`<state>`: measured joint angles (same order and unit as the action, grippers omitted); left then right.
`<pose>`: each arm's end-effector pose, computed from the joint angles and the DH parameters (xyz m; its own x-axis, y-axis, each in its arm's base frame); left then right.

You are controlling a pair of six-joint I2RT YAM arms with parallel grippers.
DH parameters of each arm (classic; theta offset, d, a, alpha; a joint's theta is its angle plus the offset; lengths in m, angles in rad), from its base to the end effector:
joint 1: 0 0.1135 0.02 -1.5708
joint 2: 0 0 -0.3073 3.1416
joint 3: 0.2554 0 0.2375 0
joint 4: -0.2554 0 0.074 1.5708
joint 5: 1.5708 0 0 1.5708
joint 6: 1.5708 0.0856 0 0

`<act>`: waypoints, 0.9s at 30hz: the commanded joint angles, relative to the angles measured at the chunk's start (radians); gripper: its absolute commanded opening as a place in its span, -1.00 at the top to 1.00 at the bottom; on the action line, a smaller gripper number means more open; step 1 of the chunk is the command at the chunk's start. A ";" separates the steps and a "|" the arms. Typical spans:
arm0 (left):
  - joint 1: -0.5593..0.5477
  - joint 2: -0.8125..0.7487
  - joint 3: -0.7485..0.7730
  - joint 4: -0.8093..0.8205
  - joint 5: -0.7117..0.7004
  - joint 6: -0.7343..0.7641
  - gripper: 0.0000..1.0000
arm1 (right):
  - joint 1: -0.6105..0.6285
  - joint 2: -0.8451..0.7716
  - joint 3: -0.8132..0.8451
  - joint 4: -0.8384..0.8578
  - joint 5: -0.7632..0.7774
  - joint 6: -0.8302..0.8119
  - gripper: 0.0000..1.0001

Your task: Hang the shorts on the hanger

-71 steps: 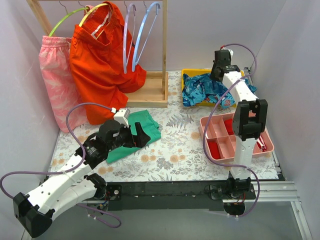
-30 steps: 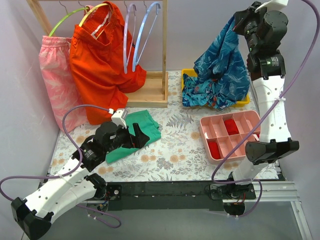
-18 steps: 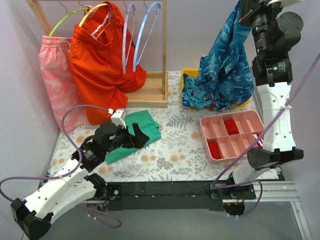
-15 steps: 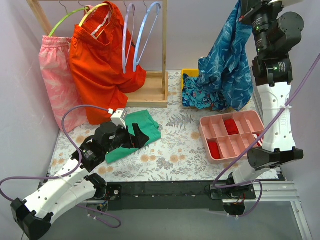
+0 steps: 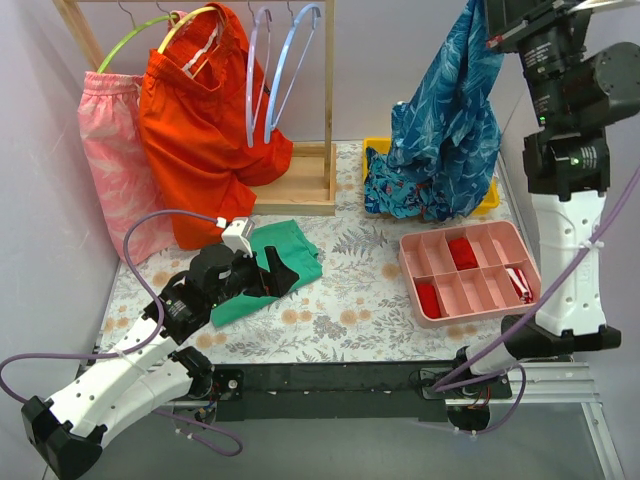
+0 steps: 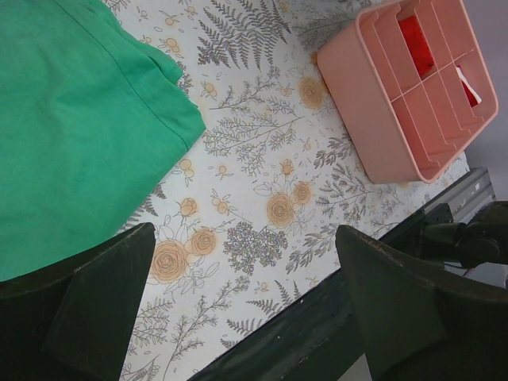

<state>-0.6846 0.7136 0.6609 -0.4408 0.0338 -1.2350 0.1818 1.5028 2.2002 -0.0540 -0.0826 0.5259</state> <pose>0.1228 -0.1039 0.2869 -0.7394 -0.6145 -0.2751 -0.1306 0.5318 -0.8368 0.2586 0.0547 0.7092 0.3873 0.5799 -0.7168 -0.5082 0.7829 0.3588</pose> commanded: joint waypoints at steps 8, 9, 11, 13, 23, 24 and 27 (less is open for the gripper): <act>-0.004 -0.017 -0.001 -0.010 -0.080 -0.006 -0.96 | 0.077 -0.101 -0.037 0.223 -0.247 0.317 0.97; -0.004 -0.020 -0.003 -0.015 -0.089 -0.014 -0.96 | 0.097 -0.102 -0.049 0.227 -0.252 0.330 0.97; -0.004 -0.022 -0.003 -0.024 -0.124 -0.030 -0.96 | 0.201 -0.095 -0.062 0.235 -0.246 0.323 0.97; -0.004 -0.019 0.000 -0.051 -0.156 -0.104 -0.96 | 0.327 -0.079 -0.054 0.226 -0.229 0.306 0.97; -0.004 -0.071 0.002 -0.217 -0.366 -0.428 -0.96 | 0.636 0.002 -0.085 0.239 -0.175 0.296 0.97; -0.004 -0.080 0.014 -0.234 -0.392 -0.431 -0.96 | 0.645 0.002 -0.088 0.241 -0.178 0.302 0.97; -0.004 -0.094 0.083 -0.311 -0.495 -0.434 -0.96 | 0.651 -0.033 -0.131 0.177 -0.175 0.309 0.97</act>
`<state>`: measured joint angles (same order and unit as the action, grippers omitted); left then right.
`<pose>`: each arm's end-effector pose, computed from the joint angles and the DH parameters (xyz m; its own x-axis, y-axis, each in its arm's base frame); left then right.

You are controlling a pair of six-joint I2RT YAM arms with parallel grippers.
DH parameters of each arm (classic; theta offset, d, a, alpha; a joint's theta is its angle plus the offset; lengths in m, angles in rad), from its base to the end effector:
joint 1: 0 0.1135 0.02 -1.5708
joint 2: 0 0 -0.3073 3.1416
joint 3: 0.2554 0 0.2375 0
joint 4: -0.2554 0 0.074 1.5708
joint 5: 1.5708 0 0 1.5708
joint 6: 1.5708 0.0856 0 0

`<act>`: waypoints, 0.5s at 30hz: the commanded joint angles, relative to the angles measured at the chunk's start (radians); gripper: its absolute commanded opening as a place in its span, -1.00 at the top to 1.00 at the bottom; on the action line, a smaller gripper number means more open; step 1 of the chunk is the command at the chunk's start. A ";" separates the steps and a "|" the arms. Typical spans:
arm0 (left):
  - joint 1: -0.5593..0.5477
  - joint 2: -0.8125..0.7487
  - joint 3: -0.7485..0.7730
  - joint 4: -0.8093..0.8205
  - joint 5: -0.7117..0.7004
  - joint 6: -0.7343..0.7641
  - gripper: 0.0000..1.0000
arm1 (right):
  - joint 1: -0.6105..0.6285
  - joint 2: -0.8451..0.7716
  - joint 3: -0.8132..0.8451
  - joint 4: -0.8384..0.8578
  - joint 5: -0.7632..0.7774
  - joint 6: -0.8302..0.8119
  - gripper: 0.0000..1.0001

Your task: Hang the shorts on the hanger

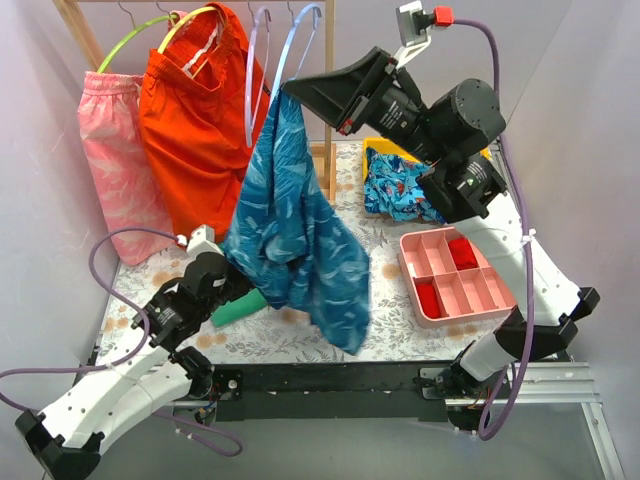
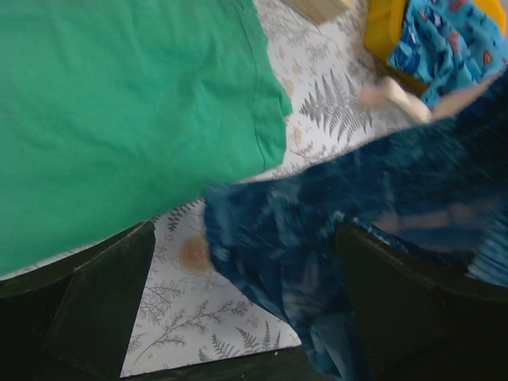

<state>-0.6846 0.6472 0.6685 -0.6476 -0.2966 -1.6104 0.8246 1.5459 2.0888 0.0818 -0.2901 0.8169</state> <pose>0.1162 -0.0626 0.2723 -0.4030 -0.9046 -0.1391 -0.4704 0.3351 -0.8164 0.1888 0.2403 0.6820 -0.3560 0.6440 -0.6772 -0.8789 0.0156 0.4768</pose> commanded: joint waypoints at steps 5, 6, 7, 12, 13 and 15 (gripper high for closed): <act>-0.004 -0.070 0.120 -0.156 -0.231 -0.065 -0.96 | -0.097 -0.452 -0.629 0.003 0.163 -0.021 0.97; -0.004 -0.080 0.112 -0.152 -0.228 -0.059 -0.96 | -0.129 -0.513 -0.717 -0.019 0.173 -0.021 0.97; -0.004 -0.089 0.103 -0.141 -0.220 -0.059 -0.96 | -0.178 -0.621 -0.795 -0.080 0.183 -0.027 0.97; -0.004 -0.097 0.042 -0.119 -0.188 -0.062 -0.96 | -0.216 -0.809 -1.192 -0.408 0.371 -0.090 0.36; -0.004 -0.087 0.036 -0.113 -0.187 -0.072 -0.96 | -0.216 -0.840 -1.222 -0.436 0.379 -0.097 0.06; -0.004 -0.051 0.029 -0.104 -0.179 -0.083 -0.96 | -0.216 -0.856 -1.265 -0.503 0.394 -0.123 -0.20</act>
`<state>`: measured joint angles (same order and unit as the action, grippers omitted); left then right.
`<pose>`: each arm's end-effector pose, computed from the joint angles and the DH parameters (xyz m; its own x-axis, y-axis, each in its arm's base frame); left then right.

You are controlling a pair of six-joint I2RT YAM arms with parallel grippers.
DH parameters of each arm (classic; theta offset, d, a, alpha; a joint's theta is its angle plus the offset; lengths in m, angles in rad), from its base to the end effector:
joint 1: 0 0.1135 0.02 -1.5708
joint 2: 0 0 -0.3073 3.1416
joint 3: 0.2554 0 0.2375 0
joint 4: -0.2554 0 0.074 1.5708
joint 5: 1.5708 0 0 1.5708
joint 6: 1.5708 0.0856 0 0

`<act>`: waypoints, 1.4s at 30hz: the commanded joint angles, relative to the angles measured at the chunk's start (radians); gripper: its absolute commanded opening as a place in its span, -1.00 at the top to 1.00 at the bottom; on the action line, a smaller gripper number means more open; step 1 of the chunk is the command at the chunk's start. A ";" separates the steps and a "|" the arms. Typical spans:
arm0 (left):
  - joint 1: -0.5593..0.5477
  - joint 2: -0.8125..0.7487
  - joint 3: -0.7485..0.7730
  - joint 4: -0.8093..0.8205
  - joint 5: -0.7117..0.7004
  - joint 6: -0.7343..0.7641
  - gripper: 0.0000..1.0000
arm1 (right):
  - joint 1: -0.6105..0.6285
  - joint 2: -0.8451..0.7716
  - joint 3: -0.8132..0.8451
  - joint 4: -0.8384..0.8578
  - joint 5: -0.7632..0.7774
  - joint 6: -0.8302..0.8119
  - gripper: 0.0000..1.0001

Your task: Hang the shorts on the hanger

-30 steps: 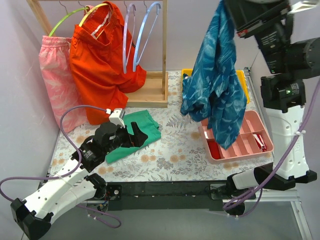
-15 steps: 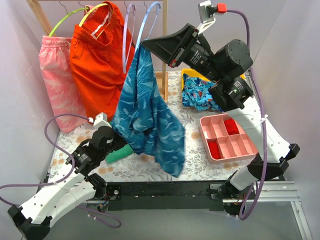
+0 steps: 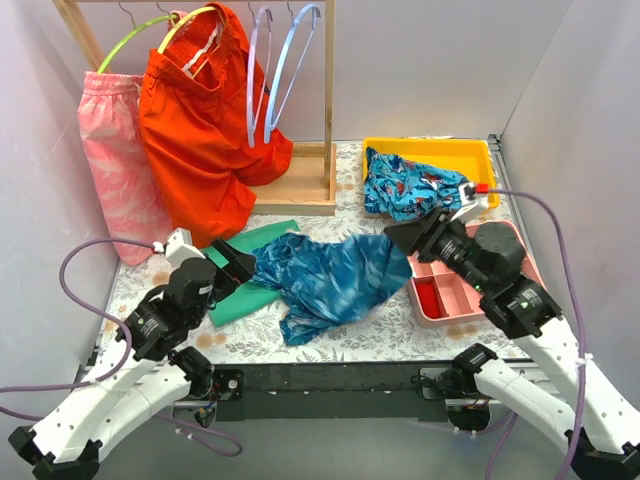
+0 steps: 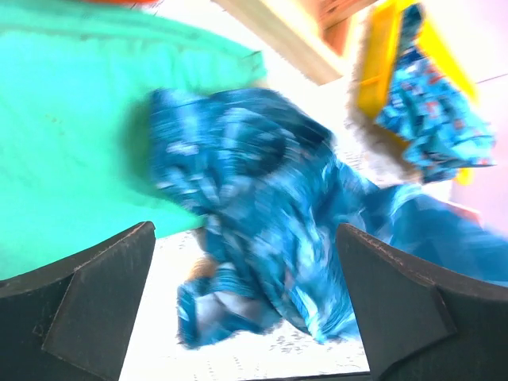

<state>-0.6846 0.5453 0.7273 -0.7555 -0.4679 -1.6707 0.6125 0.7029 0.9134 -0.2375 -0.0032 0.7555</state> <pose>0.1009 -0.0325 0.2919 -0.2276 -0.9606 -0.1597 -0.4452 0.2485 -0.8602 0.1285 0.0906 0.4145 -0.4121 0.5485 -0.7276 -0.4052 0.6049 0.6855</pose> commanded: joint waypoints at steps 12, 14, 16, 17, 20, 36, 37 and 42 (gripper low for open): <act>0.023 0.315 0.014 0.133 -0.037 0.011 -0.88 | 0.196 0.392 0.125 -0.238 0.161 -0.228 -0.43; 0.066 0.355 0.018 0.146 -0.038 0.038 -0.83 | 0.236 0.480 0.134 -0.209 0.170 -0.213 -0.43; 0.176 0.402 0.030 0.211 0.026 0.144 -0.69 | 0.320 0.558 0.133 -0.151 0.187 -0.182 -0.43; 0.210 0.444 0.049 0.220 0.087 0.172 -0.62 | 0.343 0.572 0.130 -0.114 0.203 -0.161 -0.43; 0.287 0.539 0.089 0.261 0.164 0.288 -0.37 | 0.459 0.665 0.137 -0.060 0.270 -0.124 -0.42; 0.295 0.782 0.089 0.323 0.268 0.282 0.10 | 0.566 1.077 0.294 -0.063 0.451 -0.127 -0.55; 0.295 0.780 0.084 0.324 0.267 0.279 0.20 | 0.566 1.070 0.292 -0.072 0.466 -0.122 -0.47; 0.295 0.731 0.089 0.317 0.219 0.281 0.97 | 0.564 0.972 0.269 -0.131 0.571 -0.117 0.65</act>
<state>-0.3946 1.3334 0.8154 -0.4438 -0.2005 -1.3930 1.1767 1.7729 1.1767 -0.3325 0.4370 0.6258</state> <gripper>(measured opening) 0.131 0.376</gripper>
